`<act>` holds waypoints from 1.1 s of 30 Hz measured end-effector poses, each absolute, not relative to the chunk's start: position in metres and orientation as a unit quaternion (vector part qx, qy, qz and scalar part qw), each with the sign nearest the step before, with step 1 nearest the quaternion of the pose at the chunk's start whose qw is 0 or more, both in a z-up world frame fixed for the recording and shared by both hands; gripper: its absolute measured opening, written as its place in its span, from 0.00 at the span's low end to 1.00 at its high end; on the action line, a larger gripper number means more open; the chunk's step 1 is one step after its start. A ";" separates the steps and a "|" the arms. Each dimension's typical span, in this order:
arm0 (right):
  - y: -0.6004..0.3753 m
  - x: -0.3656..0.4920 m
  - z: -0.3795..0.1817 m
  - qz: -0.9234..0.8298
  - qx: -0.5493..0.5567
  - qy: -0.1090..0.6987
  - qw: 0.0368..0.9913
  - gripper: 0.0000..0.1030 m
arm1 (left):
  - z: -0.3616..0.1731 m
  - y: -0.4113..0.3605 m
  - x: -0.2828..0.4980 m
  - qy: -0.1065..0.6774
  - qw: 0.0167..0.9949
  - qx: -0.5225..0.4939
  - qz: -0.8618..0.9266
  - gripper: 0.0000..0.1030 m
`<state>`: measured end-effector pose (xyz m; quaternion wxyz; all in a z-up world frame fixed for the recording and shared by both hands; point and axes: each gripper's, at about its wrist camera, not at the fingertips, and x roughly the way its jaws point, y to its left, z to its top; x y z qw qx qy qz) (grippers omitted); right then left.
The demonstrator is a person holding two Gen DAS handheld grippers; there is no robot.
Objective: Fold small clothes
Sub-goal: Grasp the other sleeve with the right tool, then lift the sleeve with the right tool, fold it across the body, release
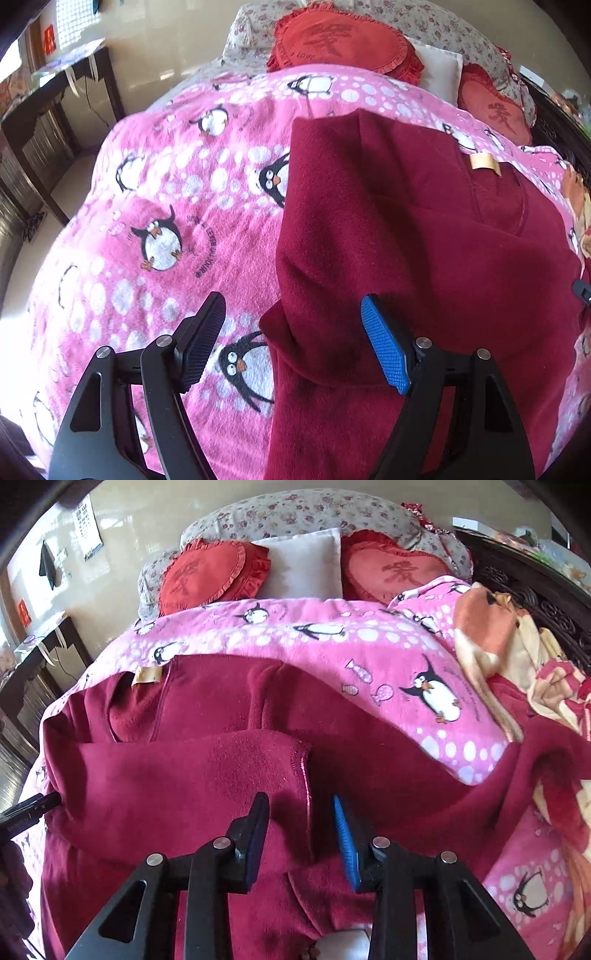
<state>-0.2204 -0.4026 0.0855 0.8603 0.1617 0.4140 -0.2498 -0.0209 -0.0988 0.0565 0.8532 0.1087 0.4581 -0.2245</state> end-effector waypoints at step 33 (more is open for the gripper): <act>-0.440 -0.291 0.130 -0.345 0.200 0.339 0.852 0.57 | 0.079 -0.113 -0.056 0.449 0.844 0.103 -0.273 0.74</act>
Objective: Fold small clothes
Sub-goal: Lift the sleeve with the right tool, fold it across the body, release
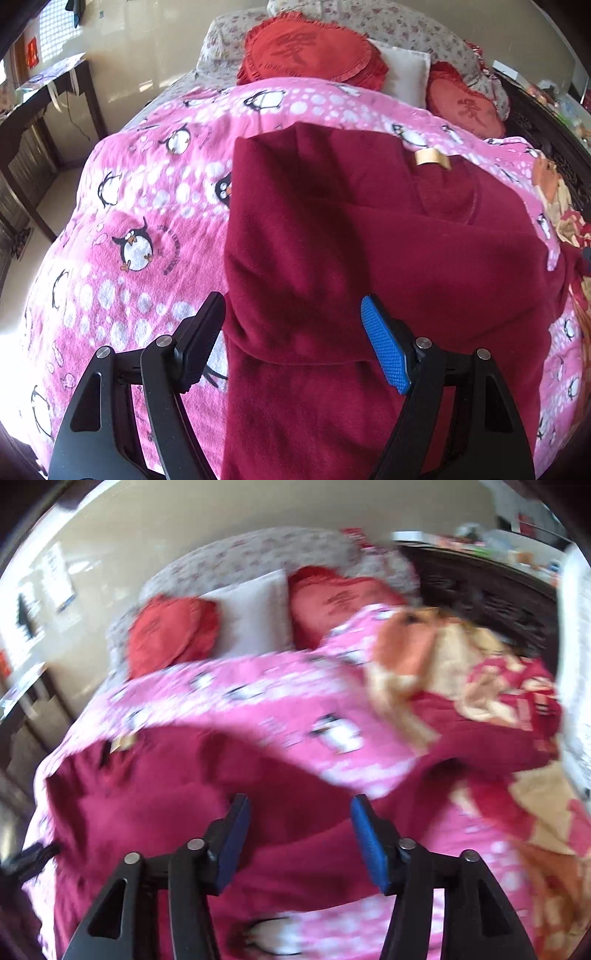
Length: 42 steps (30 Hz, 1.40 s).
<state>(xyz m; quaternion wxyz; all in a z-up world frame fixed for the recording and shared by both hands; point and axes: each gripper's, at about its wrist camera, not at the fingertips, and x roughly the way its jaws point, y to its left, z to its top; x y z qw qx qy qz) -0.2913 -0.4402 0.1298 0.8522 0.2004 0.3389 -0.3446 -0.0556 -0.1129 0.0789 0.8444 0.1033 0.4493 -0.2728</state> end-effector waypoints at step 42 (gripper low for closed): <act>-0.260 -0.104 0.095 0.006 0.210 0.398 0.893 0.38 | 0.107 -0.038 -0.031 0.448 0.863 0.026 -0.234 0.74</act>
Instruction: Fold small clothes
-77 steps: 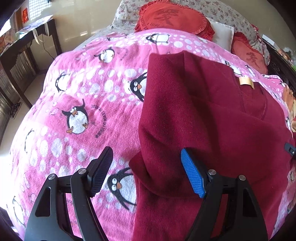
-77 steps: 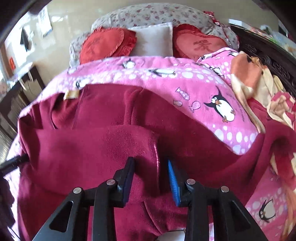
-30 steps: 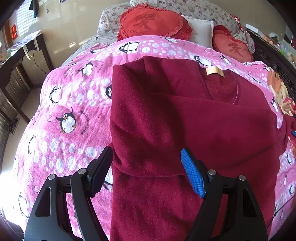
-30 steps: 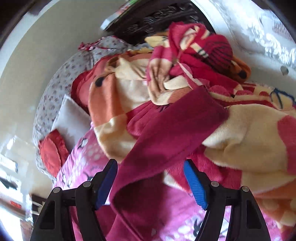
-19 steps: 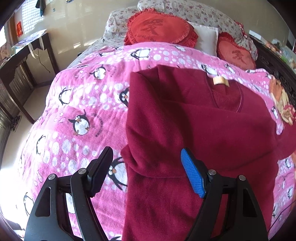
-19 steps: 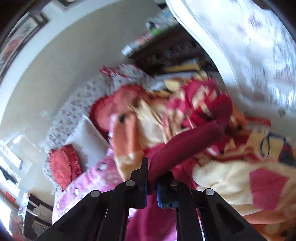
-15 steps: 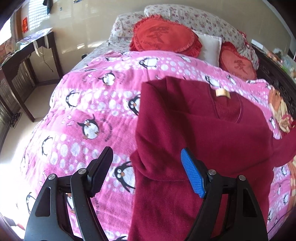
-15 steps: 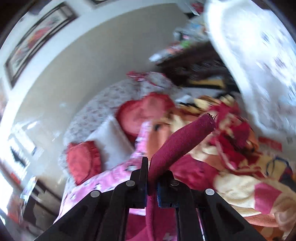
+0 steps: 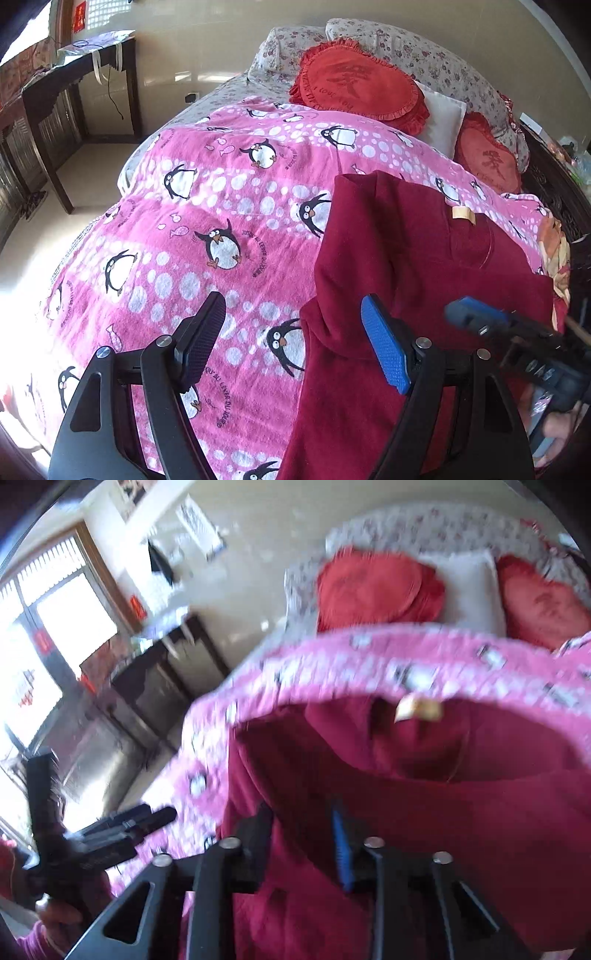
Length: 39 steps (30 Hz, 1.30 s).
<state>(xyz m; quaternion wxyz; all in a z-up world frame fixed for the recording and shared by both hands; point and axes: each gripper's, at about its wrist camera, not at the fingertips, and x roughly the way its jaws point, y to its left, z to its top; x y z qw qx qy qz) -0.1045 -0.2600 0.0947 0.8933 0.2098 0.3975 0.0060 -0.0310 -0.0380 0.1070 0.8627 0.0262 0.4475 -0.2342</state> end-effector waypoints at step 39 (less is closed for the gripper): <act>-0.356 -0.239 0.109 -0.057 0.311 0.353 0.881 0.50 | 0.050 -0.179 -0.014 0.519 0.745 0.066 -0.413 0.11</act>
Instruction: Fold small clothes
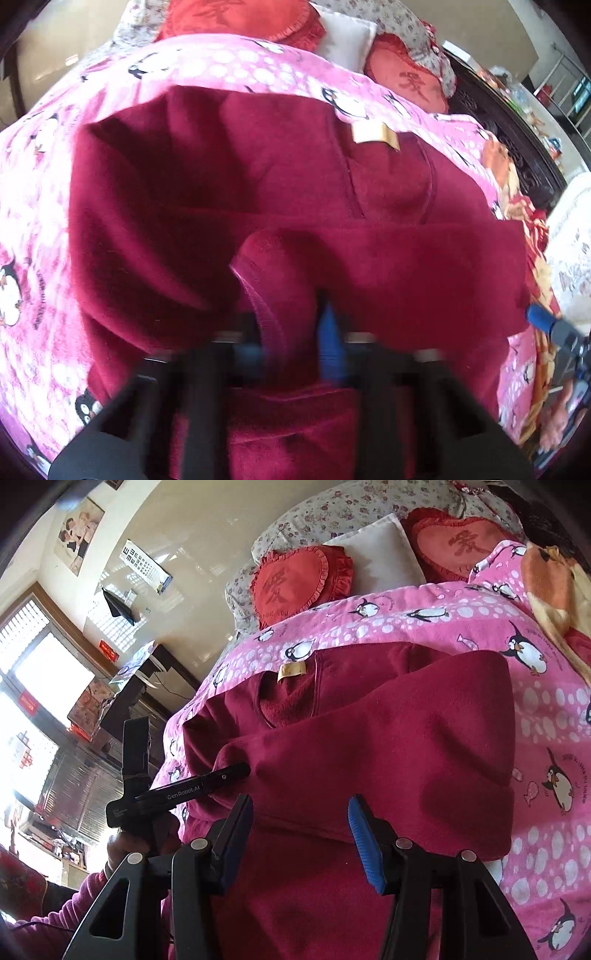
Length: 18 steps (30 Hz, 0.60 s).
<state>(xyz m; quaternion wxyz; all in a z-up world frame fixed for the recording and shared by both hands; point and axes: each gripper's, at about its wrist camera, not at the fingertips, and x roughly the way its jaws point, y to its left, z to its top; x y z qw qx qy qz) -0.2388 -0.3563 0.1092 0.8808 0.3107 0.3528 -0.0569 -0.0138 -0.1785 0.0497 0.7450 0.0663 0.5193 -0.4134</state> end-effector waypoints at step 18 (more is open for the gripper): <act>-0.399 -0.233 0.120 -0.144 0.259 0.353 0.888 0.50 | 0.070 -0.123 0.005 0.502 0.793 0.053 -0.341 0.08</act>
